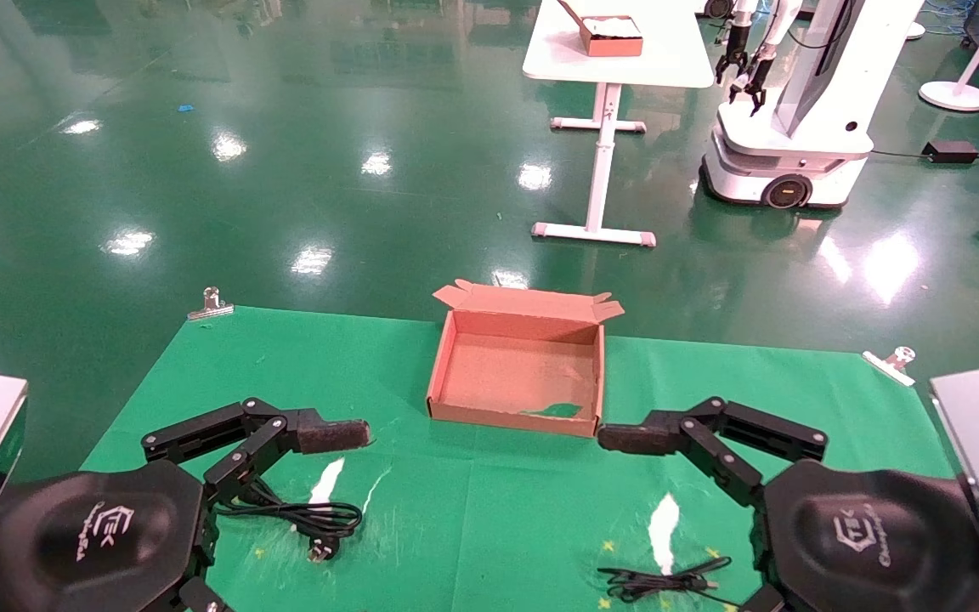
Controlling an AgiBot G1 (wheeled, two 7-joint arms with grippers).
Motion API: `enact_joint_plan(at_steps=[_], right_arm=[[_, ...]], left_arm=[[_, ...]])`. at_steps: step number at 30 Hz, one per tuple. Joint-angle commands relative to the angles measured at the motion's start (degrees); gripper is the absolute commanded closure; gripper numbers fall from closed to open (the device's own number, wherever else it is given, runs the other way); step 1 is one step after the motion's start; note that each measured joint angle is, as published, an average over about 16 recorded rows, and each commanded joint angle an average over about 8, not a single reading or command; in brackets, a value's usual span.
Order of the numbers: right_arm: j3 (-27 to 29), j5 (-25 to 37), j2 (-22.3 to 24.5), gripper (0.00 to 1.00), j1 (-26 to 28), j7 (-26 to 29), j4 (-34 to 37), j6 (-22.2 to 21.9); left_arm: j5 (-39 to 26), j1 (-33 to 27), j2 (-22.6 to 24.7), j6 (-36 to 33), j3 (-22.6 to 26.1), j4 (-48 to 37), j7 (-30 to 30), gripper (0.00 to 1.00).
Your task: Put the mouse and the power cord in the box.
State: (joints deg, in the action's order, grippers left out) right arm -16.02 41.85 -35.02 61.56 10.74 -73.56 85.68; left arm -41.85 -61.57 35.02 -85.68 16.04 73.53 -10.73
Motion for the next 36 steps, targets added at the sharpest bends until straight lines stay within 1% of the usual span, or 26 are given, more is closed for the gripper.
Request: enact_joint_plan(at_steps=[1, 21, 25, 30, 36], right_arm=[[0.0, 0.0, 0.0, 0.0, 0.0, 0.0, 0.0, 0.0], [-0.01, 0.03, 0.02, 0.0, -0.01, 0.0, 0.02, 0.0], [-0.25, 0.93, 0.32, 0.0, 0.14, -0.43, 0.25, 0.33], [-1.95, 5.27, 0.9, 0.0, 1.96, -2.36, 1.71, 2.51], [-6.29, 12.9, 0.62, 0.0, 5.84, -7.51, 6.51, 4.75]], left_arm=[[0.0, 0.0, 0.0, 0.0, 0.0, 0.0, 0.0, 0.0], [0.11, 0.07, -0.09, -0.12, -0.13, 0.08, 0.0, 0.0], [-0.52, -0.17, -0.22, -0.3, 0.06, 0.12, 0.23, 0.0], [-5.84, -3.41, 0.06, -2.26, 2.37, -0.43, 1.73, 0.0], [-16.85, -10.32, 1.71, -4.66, 8.56, -5.33, 5.06, 0.0]])
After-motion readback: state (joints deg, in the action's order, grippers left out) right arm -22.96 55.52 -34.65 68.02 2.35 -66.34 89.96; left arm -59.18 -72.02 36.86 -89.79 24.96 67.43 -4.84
